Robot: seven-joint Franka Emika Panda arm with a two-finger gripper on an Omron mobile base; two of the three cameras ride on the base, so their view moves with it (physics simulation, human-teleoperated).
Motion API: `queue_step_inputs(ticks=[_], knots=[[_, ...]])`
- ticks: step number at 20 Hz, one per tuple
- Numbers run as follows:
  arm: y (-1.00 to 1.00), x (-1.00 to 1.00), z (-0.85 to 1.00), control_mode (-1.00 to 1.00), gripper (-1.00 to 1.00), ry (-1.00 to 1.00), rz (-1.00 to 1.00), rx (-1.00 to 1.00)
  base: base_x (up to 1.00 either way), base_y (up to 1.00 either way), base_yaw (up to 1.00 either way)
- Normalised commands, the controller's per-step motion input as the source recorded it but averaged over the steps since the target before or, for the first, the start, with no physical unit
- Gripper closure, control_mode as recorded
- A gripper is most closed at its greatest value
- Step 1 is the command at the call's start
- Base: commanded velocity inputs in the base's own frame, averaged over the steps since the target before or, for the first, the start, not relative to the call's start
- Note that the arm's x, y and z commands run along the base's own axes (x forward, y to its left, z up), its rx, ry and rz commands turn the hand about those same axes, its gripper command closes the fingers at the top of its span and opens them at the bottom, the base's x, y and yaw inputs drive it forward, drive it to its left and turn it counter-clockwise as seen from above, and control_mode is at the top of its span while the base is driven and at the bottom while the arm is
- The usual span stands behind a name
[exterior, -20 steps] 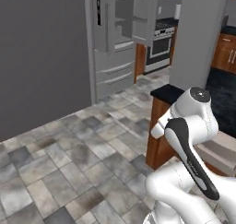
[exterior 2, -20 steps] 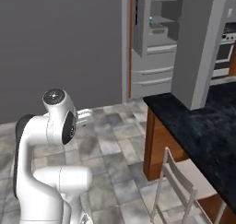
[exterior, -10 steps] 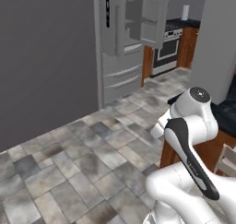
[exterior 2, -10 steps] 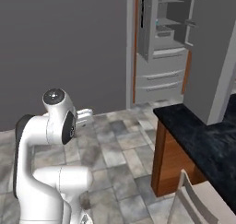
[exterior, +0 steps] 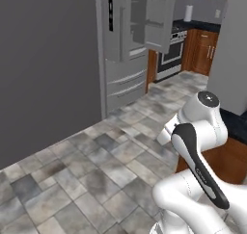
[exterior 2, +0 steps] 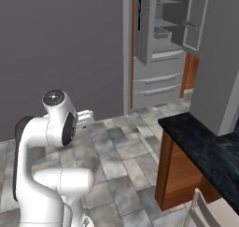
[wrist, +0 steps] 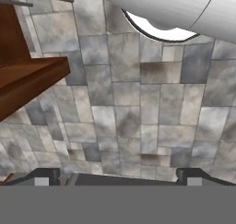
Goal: Take the cake and cupcake from the fridge and place them on the empty tray on the dining counter.
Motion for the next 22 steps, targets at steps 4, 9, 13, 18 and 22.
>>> queue_step_inputs(ticks=[4, 9, 13, 18, 22], knots=[[0.00, 0.00, 0.00, 1.00, -1.00, 0.00, 0.00, 0.00, 0.41, 0.40, -0.21], [0.00, 0.00, 0.00, 1.00, -1.00, 0.00, 0.00, 0.00, 0.45, 0.39, -0.25], [0.00, 0.00, 0.00, 1.00, -1.00, 0.00, 0.00, 0.00, 0.47, 0.39, -0.27], [0.00, 0.00, 0.00, 1.00, -1.00, 0.00, 0.00, 0.00, 0.46, 0.27, -0.33], [0.00, 0.00, 0.00, 1.00, -1.00, 0.00, 0.00, 0.00, 0.46, 0.20, -0.37]])
